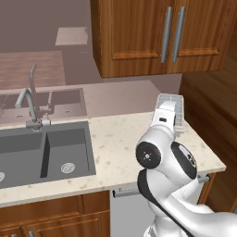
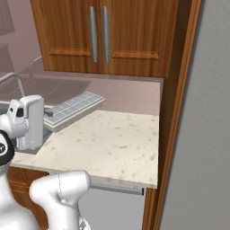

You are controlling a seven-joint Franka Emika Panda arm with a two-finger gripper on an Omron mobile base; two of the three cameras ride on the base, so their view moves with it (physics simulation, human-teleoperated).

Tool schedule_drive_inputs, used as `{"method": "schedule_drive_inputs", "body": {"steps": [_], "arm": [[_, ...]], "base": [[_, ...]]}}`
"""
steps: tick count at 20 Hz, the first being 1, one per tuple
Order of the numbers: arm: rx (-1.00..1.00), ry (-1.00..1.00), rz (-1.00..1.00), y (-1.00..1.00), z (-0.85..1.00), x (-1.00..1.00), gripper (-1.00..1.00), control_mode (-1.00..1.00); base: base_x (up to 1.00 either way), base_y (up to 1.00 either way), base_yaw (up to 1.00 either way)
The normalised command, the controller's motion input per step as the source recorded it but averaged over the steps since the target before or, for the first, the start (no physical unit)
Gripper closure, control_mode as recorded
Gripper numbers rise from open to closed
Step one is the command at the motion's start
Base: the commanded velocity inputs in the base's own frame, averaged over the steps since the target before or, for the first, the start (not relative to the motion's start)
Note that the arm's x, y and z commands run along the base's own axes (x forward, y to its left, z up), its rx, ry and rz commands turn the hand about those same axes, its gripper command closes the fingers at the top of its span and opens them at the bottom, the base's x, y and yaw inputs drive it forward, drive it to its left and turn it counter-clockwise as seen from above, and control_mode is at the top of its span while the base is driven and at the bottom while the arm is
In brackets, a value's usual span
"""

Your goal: The ice cube tray has been filled with water. Take the tray and place it in the freezer to make ice. Close the freezer door after placing the tray.

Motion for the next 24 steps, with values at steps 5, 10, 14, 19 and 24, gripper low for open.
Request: {"method": "schedule_drive_inputs", "body": {"steps": [5,10,14,19,24], "arm": [[0.00,0.00,0.04,-0.11,0.00,0.00,1.00,-1.00],[0.00,0.00,0.00,0.00,0.00,-0.02,1.00,-1.00],[0.00,0.00,0.00,0.00,0.00,0.00,1.00,1.00],[0.00,0.00,0.00,0.00,0.00,0.00,1.00,1.00],[0.00,0.00,0.00,0.00,0.00,0.00,1.00,1.00]], "base": [[0.00,0.00,0.00],[0.00,0.00,0.00],[-0.38,0.00,0.00],[-0.67,0.00,0.00],[-0.79,0.00,0.00]]}}
